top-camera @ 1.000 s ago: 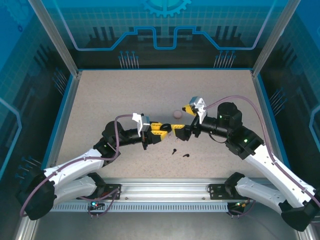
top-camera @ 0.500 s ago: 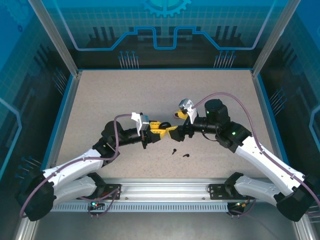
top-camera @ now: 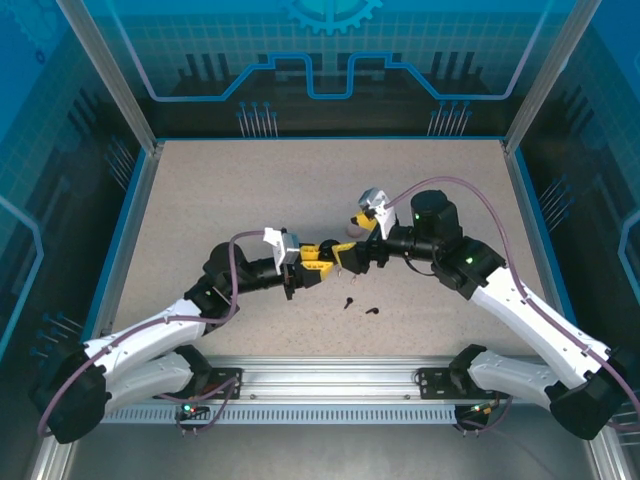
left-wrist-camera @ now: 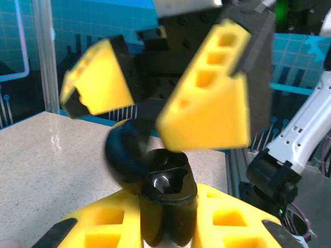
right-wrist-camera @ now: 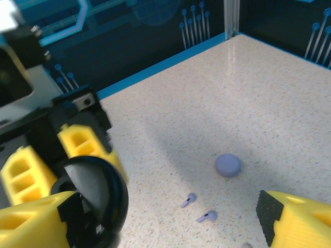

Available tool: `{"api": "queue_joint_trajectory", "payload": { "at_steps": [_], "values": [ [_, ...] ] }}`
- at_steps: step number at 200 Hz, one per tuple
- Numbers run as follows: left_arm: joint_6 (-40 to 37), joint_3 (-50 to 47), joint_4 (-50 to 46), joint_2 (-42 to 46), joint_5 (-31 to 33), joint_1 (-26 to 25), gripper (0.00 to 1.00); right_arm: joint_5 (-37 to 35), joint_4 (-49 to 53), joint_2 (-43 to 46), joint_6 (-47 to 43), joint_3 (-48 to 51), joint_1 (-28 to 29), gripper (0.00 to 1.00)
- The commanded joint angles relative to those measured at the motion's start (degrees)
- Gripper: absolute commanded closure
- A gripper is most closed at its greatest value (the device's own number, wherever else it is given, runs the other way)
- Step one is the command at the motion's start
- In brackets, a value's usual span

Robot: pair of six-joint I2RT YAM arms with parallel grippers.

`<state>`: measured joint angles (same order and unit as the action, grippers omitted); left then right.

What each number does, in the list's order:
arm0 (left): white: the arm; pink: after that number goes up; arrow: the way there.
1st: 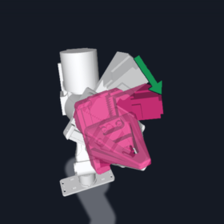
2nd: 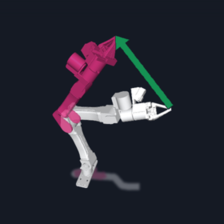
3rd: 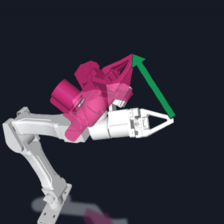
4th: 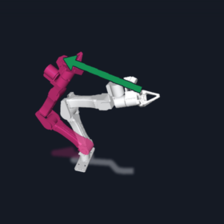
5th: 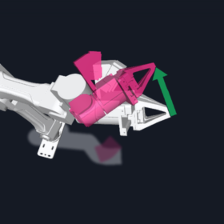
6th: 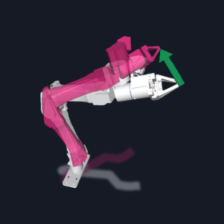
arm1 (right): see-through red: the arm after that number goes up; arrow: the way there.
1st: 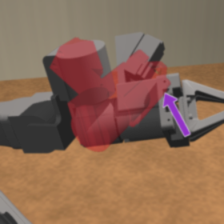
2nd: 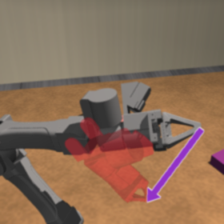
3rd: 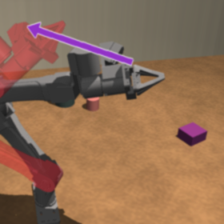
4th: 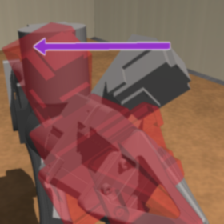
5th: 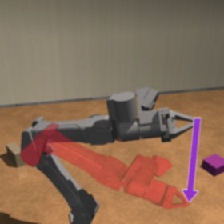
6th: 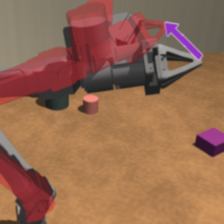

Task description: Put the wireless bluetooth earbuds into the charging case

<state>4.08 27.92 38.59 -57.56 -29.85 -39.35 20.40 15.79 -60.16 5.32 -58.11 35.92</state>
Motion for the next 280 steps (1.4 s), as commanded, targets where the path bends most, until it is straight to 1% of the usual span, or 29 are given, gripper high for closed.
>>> {"api": "queue_joint_trajectory", "payload": {
  "at_steps": [1,56,77,92,107,127,135,156,168,180,207,233,252,280],
  "values": [
    [-1.75,0.47,-0.09,1.04,-2.41,-0.55,0.98,-1.50,-0.65,-0.31,-0.16,-1.93,-1.03,0.10],
    [-1.83,0.47,-0.44,1.09,-1.86,-0.71,0.98,1.15,-0.59,-0.16,0.15,-2.49,-1.48,0.09],
    [-2.21,0.23,-0.81,1.31,-0.80,-0.77,0.98,2.26,-0.09,2.17,0.87,-2.09,-1.90,0.08],
    [-2.77,-0.19,-0.88,1.56,0.01,-0.76,0.98,1.39,1.29,4.72,2.61,-1.95,-2.22,0.08],
    [-3.51,-0.73,-0.42,1.92,0.55,-0.73,0.98,-1.87,3.98,7.58,5.74,-1.83,-2.26,0.07],
    [-5.28,-1.85,1.20,2.44,2.13,-0.76,1.00,-10.37,9.29,10.80,13.69,-1.03,-2.34,0.08],
    [-6.41,-2.74,2.66,2.78,2.95,-0.74,1.00,-13.66,12.85,11.77,17.05,-0.95,-2.32,0.08],
    [-9.33,-4.95,6.46,3.75,4.04,-0.80,1.00,-22.24,26.11,12.34,25.91,-1.49,-2.27,0.10],
    [-10.78,-5.30,6.31,4.57,4.23,-0.79,1.00,-24.42,31.09,12.41,29.71,-0.22,-2.26,0.13],
    [-11.59,-5.06,5.16,5.05,4.27,-0.80,1.00,-24.71,32.99,12.52,33.19,2.68,-1.97,0.16],
    [-11.92,-4.76,4.08,5.77,4.21,-0.76,1.00,-22.81,30.17,11.03,40.28,13.30,0.41,0.21],
    [-11.16,-4.85,4.07,6.35,4.25,-0.76,1.00,-27.70,25.04,6.76,44.97,21.05,5.08,0.21],
    [-10.89,-4.94,3.84,6.82,4.40,-0.75,1.00,-30.12,20.80,1.92,46.38,23.20,7.65,0.20],
    [-10.70,-4.85,3.49,7.34,4.70,-0.75,1.00,-31.46,17.97,-5.60,45.38,21.40,9.54,0.19]
  ]
}}
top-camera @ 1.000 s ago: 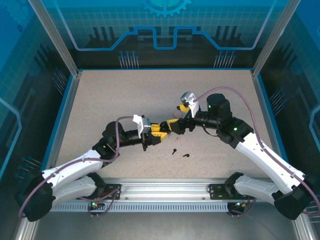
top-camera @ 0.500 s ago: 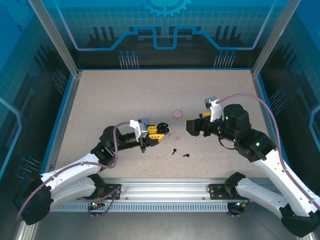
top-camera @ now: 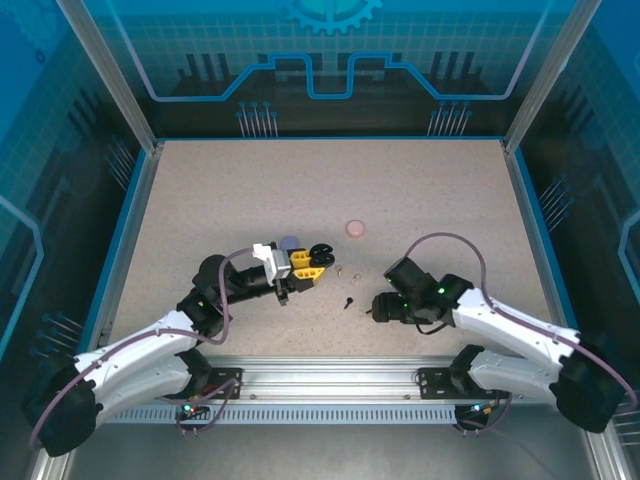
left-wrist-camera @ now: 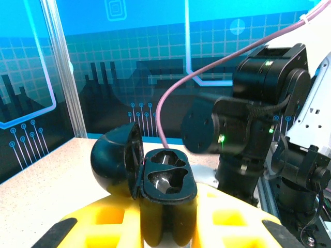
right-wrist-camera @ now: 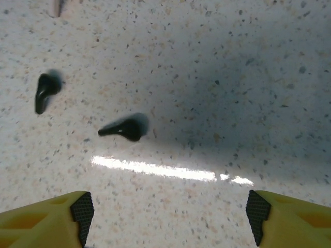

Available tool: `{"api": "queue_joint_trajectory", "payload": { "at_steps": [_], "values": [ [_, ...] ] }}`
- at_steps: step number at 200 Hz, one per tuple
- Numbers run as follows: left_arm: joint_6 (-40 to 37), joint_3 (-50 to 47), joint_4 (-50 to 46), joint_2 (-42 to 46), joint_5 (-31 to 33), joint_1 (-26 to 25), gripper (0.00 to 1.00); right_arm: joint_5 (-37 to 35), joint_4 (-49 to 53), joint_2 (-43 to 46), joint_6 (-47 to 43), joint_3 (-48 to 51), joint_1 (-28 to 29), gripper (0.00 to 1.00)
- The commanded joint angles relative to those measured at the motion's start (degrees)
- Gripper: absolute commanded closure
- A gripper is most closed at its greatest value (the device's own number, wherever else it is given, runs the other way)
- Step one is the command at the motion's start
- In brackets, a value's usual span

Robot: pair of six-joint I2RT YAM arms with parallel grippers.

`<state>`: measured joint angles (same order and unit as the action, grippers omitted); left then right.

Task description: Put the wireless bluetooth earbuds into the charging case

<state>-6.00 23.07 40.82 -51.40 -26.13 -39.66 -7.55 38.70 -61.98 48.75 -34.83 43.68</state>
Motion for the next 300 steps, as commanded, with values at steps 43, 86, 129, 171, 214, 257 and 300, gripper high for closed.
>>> {"api": "queue_joint_trajectory", "payload": {
  "at_steps": [43,86,129,171,214,257,300],
  "values": [
    [0.42,0.05,1.05,1.35,0.92,-0.49,1.00,-4.73,-8.52,-10.53,0.65,-3.95,2.66,0.18],
    [0.13,0.24,-0.38,2.39,1.28,-0.50,1.00,-6.72,-7.49,-17.07,-1.37,-7.18,3.87,0.18],
    [0.30,0.14,-1.59,3.07,1.51,-0.47,1.00,-7.57,-3.38,-21.87,-2.34,-9.86,5.09,0.21],
    [0.20,0.26,-1.80,3.15,1.72,-0.47,1.00,-7.56,-1.52,-24.35,-2.51,-10.59,6.06,0.25],
    [0.46,0.15,-2.16,3.15,1.75,-0.43,1.00,-7.30,0.13,-24.96,-2.58,-10.69,6.20,0.26],
    [0.48,0.12,-2.25,2.99,1.91,-0.50,1.00,-7.74,1.39,-22.98,-1.93,-9.12,6.20,0.28],
    [0.86,0.13,-2.23,2.95,1.90,-0.43,1.00,-7.79,1.84,-21.28,-1.85,-7.14,5.67,0.31]
  ]
}}
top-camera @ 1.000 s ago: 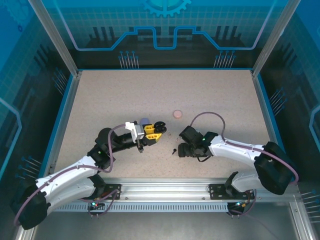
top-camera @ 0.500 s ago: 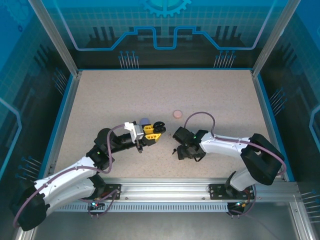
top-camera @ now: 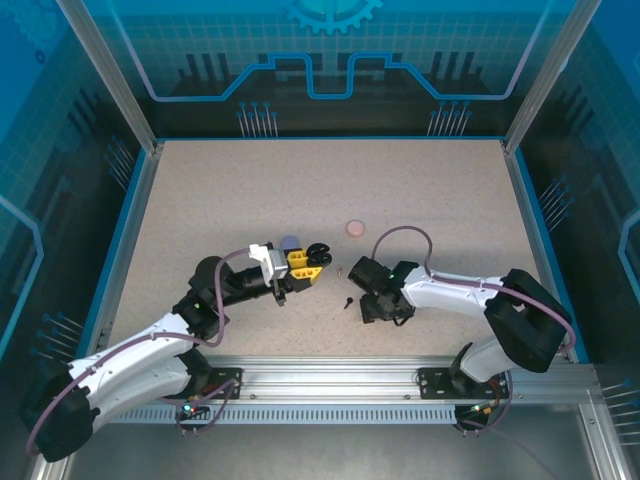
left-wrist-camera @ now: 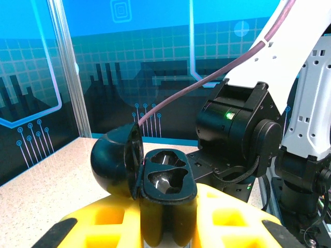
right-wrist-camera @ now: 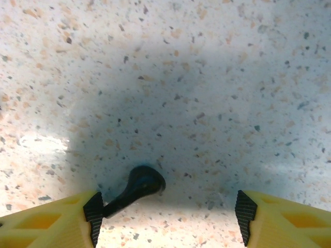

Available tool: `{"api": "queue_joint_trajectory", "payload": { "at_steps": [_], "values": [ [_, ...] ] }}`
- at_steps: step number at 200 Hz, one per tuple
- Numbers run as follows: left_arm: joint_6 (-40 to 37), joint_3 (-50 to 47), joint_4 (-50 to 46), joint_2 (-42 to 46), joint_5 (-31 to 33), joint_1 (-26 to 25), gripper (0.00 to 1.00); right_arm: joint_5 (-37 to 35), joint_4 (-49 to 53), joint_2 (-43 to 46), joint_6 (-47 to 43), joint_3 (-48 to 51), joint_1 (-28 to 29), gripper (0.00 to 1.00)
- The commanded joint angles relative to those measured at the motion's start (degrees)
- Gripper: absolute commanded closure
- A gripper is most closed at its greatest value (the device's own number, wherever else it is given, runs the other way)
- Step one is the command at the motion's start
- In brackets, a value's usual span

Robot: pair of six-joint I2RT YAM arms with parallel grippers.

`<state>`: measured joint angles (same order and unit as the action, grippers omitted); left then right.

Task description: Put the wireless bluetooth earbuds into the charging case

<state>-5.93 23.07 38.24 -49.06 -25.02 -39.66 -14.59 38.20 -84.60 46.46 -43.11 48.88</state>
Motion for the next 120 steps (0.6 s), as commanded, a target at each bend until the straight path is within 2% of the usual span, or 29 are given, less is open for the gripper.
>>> {"api": "queue_joint_trajectory", "payload": {
  "at_steps": [1,57,90,120],
  "values": [
    [0.77,0.18,0.35,0.58,0.77,-0.42,1.00,-0.73,2.42,1.40,0.46,1.17,0.45,0.31],
    [1.01,0.22,0.21,0.54,0.81,-0.49,1.00,-0.24,2.58,2.78,-0.59,1.41,0.07,0.36],
    [1.17,0.29,0.08,0.60,0.76,-0.51,1.00,4.51,-0.75,6.55,-3.68,1.06,-0.55,0.36],
    [1.22,0.32,-0.39,0.80,0.52,-0.42,1.00,10.49,-1.07,6.72,-5.42,0.77,-5.42,0.40]
  ]
}}
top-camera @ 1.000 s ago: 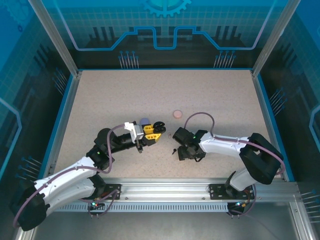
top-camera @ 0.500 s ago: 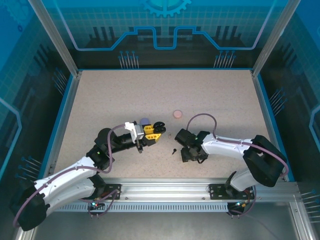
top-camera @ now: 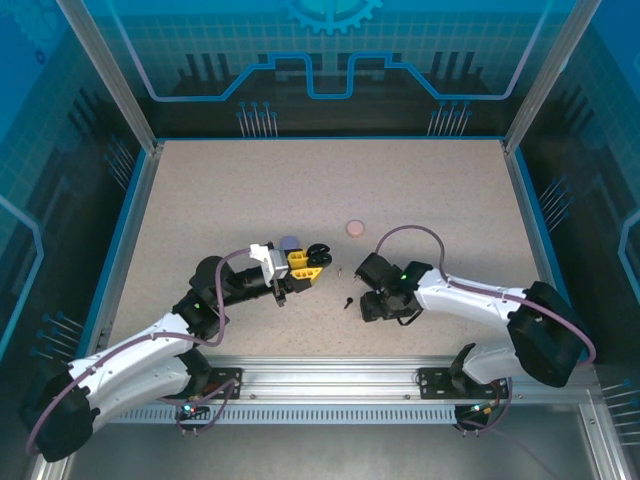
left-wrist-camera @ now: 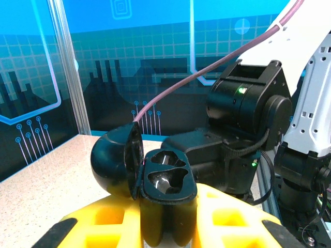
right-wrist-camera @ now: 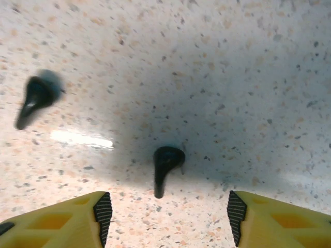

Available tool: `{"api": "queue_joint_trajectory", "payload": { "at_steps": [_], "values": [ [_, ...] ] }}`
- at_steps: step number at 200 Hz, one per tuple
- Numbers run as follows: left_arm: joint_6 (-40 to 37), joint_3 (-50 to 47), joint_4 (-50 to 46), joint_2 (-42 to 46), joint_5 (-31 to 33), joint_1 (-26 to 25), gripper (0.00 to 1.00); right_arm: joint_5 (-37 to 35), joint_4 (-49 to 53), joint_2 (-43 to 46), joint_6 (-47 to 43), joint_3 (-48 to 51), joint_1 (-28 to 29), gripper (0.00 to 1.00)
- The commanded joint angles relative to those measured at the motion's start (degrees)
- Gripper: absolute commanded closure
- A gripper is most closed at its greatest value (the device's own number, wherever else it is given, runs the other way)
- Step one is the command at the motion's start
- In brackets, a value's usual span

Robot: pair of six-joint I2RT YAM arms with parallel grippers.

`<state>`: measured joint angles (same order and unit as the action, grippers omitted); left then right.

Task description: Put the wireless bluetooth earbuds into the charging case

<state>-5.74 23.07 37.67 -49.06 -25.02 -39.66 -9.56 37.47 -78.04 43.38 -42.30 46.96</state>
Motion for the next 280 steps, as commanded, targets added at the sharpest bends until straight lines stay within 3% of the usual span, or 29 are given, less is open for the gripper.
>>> {"api": "queue_joint_trajectory", "payload": {
  "at_steps": [1,175,280],
  "values": [
    [1.05,0.36,0.15,0.81,0.51,-0.51,1.00,5.54,-0.32,0.12,-2.42,-0.09,-3.61,0.40],
    [1.37,0.01,-2.06,3.00,1.28,-0.46,1.00,6.09,-0.11,-11.32,-6.09,-5.95,-6.06,0.64],
    [1.43,0.02,-1.81,2.83,1.26,-0.52,1.00,8.51,0.03,-12.91,-5.58,-4.41,-5.66,0.71]
  ]
}}
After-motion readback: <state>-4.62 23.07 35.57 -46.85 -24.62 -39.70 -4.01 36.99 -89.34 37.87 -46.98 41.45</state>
